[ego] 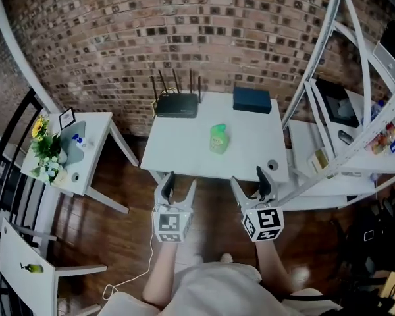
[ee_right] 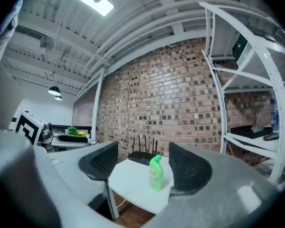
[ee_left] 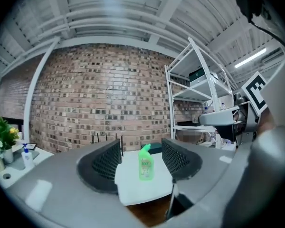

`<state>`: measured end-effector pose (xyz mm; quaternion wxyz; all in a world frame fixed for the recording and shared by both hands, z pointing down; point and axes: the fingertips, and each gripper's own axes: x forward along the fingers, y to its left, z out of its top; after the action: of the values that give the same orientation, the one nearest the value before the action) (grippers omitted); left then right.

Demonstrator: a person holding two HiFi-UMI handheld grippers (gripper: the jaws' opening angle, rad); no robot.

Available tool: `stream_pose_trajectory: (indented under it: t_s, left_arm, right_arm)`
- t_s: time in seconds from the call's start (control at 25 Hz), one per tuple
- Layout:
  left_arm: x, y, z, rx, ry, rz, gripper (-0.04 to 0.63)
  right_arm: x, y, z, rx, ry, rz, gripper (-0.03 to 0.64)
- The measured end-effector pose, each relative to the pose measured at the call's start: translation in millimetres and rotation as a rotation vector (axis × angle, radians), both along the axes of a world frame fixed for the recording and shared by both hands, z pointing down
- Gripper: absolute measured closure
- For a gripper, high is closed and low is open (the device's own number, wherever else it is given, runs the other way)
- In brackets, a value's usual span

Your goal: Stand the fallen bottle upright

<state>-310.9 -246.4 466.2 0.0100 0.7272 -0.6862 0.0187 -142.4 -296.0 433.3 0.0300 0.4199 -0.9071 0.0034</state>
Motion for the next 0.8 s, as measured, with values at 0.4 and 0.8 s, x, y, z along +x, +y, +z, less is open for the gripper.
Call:
stream_pose_trajectory:
  t_s: [0.4, 0.8]
  left_arm:
    - [25, 6, -19, 0.015, -0.036, 0.005, 0.314]
    - [53, 8, -10, -0.014, -0.018, -0.005, 0.325]
  right_arm:
    - [-2, 16, -9, -0.014, -0.039, -0.054, 0.296]
    - [29, 17, 6, -0.058, -0.028, -0.066, 0.298]
